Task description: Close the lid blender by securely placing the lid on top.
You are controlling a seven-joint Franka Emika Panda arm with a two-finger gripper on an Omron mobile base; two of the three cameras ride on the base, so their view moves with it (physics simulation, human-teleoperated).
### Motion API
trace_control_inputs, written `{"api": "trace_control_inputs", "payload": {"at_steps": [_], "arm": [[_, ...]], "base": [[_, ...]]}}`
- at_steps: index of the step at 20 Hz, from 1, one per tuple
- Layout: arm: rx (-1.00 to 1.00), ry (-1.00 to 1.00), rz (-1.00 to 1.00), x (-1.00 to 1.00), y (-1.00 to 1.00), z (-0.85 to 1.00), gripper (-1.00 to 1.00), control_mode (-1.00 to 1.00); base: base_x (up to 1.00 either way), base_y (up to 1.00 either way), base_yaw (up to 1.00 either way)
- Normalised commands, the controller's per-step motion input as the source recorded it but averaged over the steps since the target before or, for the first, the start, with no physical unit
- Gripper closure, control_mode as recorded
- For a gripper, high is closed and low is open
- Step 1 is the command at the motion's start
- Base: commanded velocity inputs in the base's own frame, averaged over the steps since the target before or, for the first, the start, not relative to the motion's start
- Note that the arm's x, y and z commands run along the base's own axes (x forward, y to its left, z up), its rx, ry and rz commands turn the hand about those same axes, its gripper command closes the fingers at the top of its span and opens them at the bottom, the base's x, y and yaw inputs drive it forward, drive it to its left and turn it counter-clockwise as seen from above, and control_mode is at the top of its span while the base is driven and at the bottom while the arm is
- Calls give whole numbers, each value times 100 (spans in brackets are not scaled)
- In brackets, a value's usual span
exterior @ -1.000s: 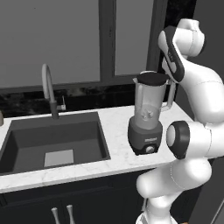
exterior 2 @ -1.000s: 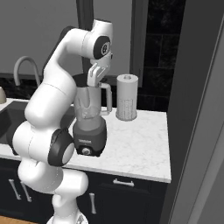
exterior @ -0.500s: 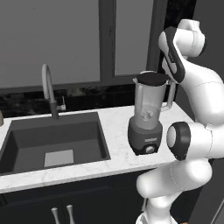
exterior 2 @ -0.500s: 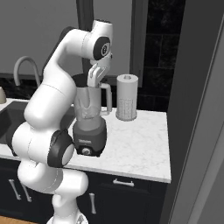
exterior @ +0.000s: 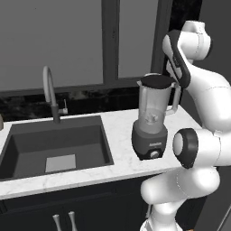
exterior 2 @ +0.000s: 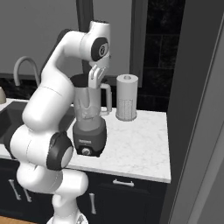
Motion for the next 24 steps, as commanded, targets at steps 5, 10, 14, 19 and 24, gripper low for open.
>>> {"api": "trace_control_inputs", "payload": {"at_steps": [5,10,14,19,24], "arm": [[-12,-8,10,-32,12,-73,100,-100],[-8,-8,7,-25,14,-69,100,-100],[0,-14,1,-2,4,-34,100,-100],[0,-11,0,0,7,-21,100,-100],[-1,2,0,15,12,-1,100,-100]], "base": [[0,0,0],[0,0,0],[0,0,0],[0,0,0],[0,0,0]]}}
